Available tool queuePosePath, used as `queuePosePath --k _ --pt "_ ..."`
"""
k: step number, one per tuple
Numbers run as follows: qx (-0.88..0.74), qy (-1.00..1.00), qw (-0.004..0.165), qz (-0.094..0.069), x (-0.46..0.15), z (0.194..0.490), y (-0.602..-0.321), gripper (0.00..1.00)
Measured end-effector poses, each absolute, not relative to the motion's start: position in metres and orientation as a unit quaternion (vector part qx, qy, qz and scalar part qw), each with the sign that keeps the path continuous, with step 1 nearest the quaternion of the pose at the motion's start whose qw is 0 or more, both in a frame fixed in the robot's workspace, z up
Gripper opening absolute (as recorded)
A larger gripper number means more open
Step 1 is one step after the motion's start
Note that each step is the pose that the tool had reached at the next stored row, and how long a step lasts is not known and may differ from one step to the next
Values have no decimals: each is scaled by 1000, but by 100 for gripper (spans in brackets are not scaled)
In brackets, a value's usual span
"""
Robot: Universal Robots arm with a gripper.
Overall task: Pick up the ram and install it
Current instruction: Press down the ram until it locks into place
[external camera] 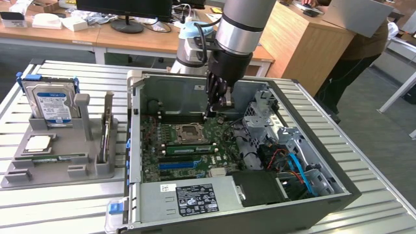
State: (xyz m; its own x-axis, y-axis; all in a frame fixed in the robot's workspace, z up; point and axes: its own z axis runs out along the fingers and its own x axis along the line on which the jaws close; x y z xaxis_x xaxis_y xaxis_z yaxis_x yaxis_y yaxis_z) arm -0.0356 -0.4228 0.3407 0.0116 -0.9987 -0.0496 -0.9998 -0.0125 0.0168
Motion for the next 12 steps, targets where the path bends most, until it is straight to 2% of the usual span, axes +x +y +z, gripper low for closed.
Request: queuePosePath --k 12 --pt "-711 703 11 24 -21 341 -423 10"
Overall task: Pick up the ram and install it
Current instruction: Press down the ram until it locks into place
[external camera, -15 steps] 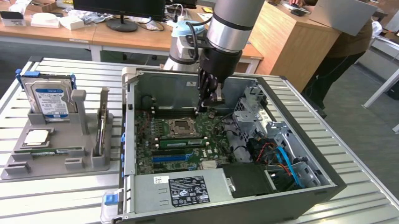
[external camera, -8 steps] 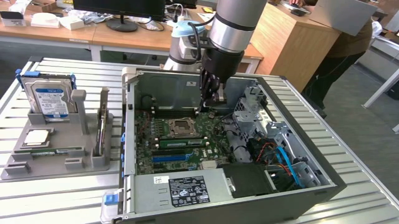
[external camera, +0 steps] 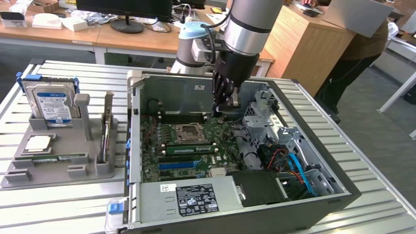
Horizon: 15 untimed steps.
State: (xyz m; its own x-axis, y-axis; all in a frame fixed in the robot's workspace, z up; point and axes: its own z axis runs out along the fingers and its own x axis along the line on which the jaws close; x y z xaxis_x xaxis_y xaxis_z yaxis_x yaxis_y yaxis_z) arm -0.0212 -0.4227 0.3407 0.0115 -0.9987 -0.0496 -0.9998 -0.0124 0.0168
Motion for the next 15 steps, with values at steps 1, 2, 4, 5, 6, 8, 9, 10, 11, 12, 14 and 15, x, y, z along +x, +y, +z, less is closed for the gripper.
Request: queuePosePath --k 1,2,4,5,6,8,9,10,11,12,14,15 --pt "-711 703 11 24 -20 341 -423 10" --pt "-711 703 11 24 -19 341 -423 10" --pt "-711 703 11 24 -17 341 -423 10" --pt "-711 703 11 24 -16 341 -423 10" --pt "-711 703 11 24 -15 341 -423 10" --pt "-711 703 12 24 -13 341 -423 10" --pt "-711 703 11 24 -12 341 -423 10" --pt "-711 703 11 24 -11 341 -423 10" --pt "-711 703 11 24 -10 341 -423 10" --pt "-711 703 11 24 -10 341 -423 10" --pt "-711 703 12 24 -8 341 -423 10" --pt "-711 703 11 24 -8 341 -423 10"
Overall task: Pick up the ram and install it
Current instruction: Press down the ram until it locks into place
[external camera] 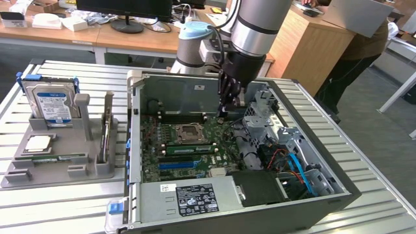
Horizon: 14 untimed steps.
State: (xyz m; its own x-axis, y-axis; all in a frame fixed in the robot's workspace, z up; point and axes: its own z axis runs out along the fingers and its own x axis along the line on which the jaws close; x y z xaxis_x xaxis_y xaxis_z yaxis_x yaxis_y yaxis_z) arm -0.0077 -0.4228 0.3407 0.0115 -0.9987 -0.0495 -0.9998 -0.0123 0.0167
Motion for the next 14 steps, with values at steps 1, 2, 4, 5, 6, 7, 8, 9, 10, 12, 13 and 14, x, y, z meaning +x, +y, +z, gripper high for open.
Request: queuePosePath --k 1,2,4,5,6,7,8,9,10,12,13,14 --pt "-711 703 11 24 -7 341 -423 10" --pt "-711 703 11 24 -6 341 -423 10" --pt "-711 703 11 24 -5 341 -423 10" --pt "-711 703 12 24 -5 341 -423 10" --pt "-711 703 12 24 -4 341 -423 10" --pt "-711 703 11 24 -3 341 -423 10" --pt "-711 703 11 24 -3 341 -423 10" --pt "-711 703 12 24 -2 341 -423 10" --pt "-711 703 12 24 -2 341 -423 10" --pt "-711 703 11 24 -1 341 -423 10" --pt "-711 703 12 24 0 341 -423 10" --pt "-711 703 12 24 0 341 -423 10"
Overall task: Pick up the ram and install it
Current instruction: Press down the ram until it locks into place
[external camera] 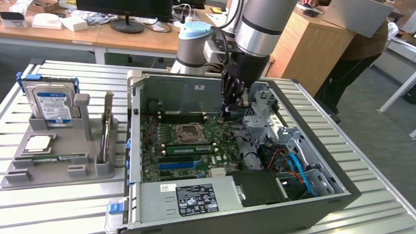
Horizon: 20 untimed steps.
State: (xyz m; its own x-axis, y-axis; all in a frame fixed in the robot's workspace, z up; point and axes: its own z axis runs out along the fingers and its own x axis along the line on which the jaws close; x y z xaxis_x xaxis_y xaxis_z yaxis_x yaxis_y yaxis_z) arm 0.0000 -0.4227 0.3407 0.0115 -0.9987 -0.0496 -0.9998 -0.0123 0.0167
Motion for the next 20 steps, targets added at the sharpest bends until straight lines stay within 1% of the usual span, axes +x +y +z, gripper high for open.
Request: queuePosePath --k 20 --pt "-711 703 12 24 1 336 -423 10"
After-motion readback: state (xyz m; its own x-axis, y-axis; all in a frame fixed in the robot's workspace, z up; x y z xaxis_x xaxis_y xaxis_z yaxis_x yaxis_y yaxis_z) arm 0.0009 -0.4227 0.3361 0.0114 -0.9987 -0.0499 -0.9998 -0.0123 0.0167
